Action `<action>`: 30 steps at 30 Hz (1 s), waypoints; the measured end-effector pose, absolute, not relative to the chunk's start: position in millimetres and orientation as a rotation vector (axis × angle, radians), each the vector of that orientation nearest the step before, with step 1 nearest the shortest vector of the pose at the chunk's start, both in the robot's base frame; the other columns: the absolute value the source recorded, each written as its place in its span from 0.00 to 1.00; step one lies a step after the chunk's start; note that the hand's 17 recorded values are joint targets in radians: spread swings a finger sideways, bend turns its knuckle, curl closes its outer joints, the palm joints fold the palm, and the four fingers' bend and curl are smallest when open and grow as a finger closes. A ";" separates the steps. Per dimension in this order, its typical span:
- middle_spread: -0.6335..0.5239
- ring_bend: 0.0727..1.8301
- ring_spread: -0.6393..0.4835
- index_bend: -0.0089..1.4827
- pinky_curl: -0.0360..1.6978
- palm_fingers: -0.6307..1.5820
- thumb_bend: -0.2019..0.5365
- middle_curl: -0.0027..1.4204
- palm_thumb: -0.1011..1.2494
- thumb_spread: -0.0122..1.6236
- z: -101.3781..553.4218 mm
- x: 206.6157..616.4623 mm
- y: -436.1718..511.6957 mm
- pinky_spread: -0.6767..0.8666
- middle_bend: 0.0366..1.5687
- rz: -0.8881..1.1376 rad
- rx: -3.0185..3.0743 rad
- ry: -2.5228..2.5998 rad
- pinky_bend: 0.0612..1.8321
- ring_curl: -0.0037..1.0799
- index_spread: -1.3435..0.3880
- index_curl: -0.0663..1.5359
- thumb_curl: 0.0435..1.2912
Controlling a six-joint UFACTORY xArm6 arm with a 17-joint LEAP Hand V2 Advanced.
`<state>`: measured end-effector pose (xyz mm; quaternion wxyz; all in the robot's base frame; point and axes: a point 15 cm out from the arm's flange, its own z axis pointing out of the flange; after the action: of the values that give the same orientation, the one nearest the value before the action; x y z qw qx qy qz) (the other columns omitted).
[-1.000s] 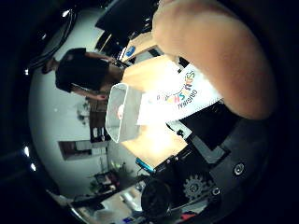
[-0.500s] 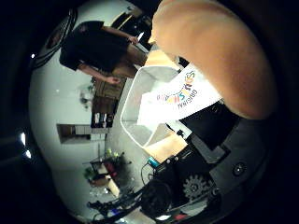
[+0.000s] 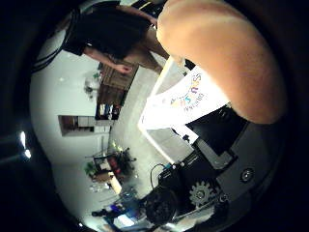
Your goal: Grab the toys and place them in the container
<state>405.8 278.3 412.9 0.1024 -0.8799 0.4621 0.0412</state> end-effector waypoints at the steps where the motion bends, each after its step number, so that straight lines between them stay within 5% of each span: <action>1: 0.16 0.62 0.26 0.16 0.30 0.81 0.25 0.46 0.92 0.61 410.7 404.6 283.4 0.12 0.45 0.124 -2.603 1.358 0.64 0.45 0.43 0.48 0.29; 17: 0.15 0.61 0.26 0.14 0.30 0.81 0.24 0.46 0.89 0.62 391.4 399.8 313.1 0.12 0.44 0.138 -2.653 1.287 0.63 0.45 0.41 0.51 0.29; 23: 0.15 0.57 0.25 0.12 0.30 0.70 0.16 0.43 0.66 0.62 391.6 400.8 313.3 0.10 0.34 0.133 -2.660 1.265 0.63 0.43 0.41 0.51 0.23; 26: 0.18 0.52 0.27 0.13 0.30 0.52 0.14 0.42 0.50 0.60 387.7 401.8 313.6 0.13 0.29 0.134 -2.672 1.251 0.58 0.42 0.43 0.50 0.20; 30: 0.29 0.37 0.42 0.14 0.25 0.33 0.13 0.39 0.26 0.54 376.2 401.8 312.2 0.40 0.25 0.156 -2.718 1.212 0.44 0.33 0.45 0.45 0.17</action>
<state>401.8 312.2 376.2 0.0807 -0.9091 0.4053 0.0522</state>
